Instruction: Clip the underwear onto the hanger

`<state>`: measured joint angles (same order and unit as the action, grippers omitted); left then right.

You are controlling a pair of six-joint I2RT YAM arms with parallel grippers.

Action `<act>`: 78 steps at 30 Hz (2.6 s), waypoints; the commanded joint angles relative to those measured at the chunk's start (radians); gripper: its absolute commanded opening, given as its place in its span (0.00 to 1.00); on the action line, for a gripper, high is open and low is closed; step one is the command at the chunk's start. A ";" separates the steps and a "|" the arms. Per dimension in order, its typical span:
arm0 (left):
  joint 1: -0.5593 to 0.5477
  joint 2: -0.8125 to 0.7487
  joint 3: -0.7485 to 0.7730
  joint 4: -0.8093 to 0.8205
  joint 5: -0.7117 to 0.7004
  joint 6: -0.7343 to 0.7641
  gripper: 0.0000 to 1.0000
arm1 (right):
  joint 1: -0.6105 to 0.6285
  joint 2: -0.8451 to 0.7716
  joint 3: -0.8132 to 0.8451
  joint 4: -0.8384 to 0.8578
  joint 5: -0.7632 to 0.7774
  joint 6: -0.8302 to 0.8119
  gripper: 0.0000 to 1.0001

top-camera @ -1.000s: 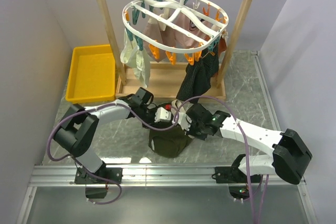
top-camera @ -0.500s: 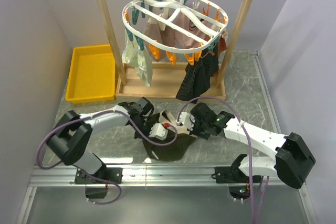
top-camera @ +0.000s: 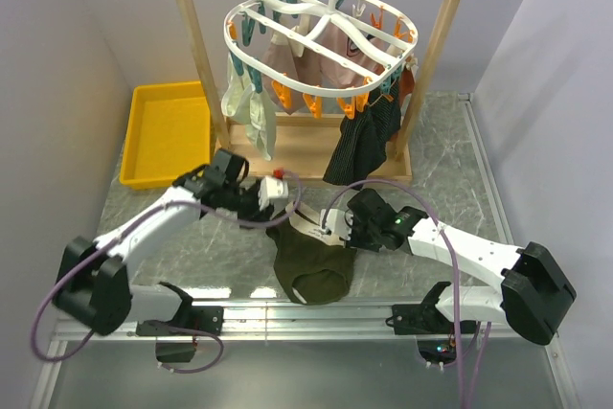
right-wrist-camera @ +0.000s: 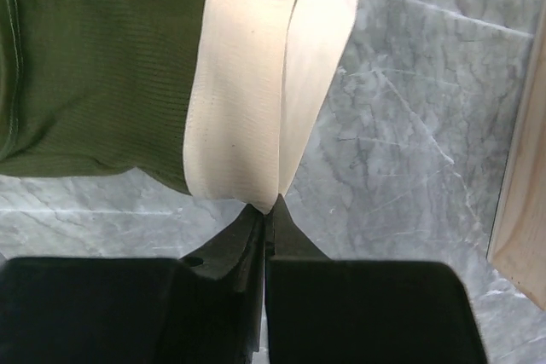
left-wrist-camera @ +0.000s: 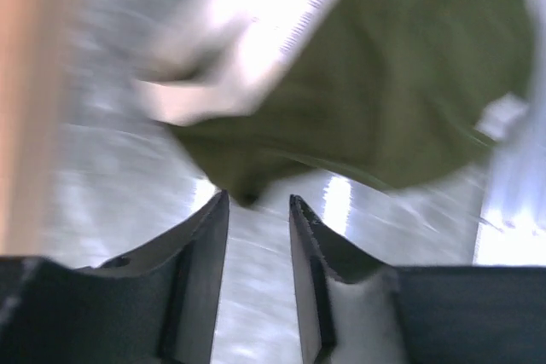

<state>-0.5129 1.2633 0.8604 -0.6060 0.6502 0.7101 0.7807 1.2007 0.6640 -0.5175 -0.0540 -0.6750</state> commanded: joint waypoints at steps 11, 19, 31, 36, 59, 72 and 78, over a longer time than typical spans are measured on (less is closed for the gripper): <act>0.048 0.410 0.321 0.147 -0.001 0.158 0.48 | -0.009 -0.073 -0.058 0.086 -0.015 -0.090 0.02; 0.021 0.478 0.332 0.088 0.037 0.267 0.49 | -0.008 -0.085 -0.076 0.120 -0.012 -0.120 0.04; -0.058 0.531 0.293 0.100 0.023 0.305 0.47 | -0.009 -0.087 -0.069 0.146 -0.015 -0.153 0.08; -0.065 0.538 0.295 0.137 0.005 0.275 0.47 | -0.009 -0.096 -0.073 0.177 -0.014 -0.178 0.15; -0.001 0.208 0.032 0.149 -0.198 -0.276 0.01 | -0.152 0.043 0.236 -0.219 -0.234 0.251 0.50; 0.019 0.163 0.005 0.163 -0.156 -0.406 0.22 | -0.158 0.293 0.321 -0.116 -0.383 0.661 0.49; 0.128 0.169 0.049 0.083 -0.057 -0.365 0.39 | -0.166 0.335 0.310 -0.052 -0.319 0.747 0.49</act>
<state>-0.4297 1.4548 0.8703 -0.4843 0.5148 0.3283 0.6262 1.5303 0.9432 -0.6258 -0.4011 -0.0116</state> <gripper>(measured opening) 0.378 0.492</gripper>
